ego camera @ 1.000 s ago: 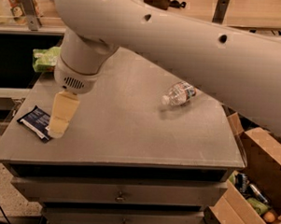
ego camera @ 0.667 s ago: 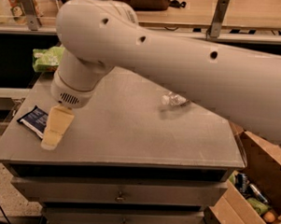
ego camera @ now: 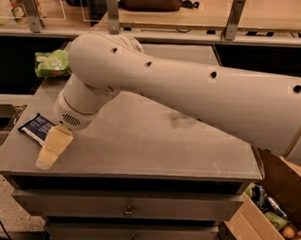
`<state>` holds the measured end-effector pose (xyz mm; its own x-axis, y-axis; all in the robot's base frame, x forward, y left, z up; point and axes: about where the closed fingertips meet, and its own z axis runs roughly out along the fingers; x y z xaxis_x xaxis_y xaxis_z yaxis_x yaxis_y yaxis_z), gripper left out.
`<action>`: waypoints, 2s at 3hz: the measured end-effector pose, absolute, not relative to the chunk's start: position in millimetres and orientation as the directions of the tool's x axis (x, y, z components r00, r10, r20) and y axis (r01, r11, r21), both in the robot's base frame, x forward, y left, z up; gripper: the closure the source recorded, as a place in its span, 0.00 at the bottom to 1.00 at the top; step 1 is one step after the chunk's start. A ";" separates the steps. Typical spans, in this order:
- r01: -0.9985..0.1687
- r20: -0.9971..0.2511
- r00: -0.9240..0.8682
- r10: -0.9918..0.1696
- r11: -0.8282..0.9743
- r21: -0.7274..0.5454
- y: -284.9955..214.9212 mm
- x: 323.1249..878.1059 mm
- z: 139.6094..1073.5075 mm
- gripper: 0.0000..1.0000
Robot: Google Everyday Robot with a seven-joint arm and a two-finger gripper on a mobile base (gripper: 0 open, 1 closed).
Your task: Move rxbar blueberry near green rice chip bag
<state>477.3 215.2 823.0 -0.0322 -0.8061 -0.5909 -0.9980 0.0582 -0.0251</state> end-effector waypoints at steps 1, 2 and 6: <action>-0.997 -0.649 -0.070 -0.757 0.066 0.030 226.6 478.7 824.9 0.00; -0.996 -0.680 -0.093 -0.728 0.079 0.052 235.1 481.2 825.3 0.00; -0.982 -0.613 -0.103 -0.783 0.178 -0.062 239.2 495.1 812.4 0.16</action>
Offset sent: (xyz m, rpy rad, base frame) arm 0.0107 0.0277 0.0015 0.1731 0.0921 -0.0474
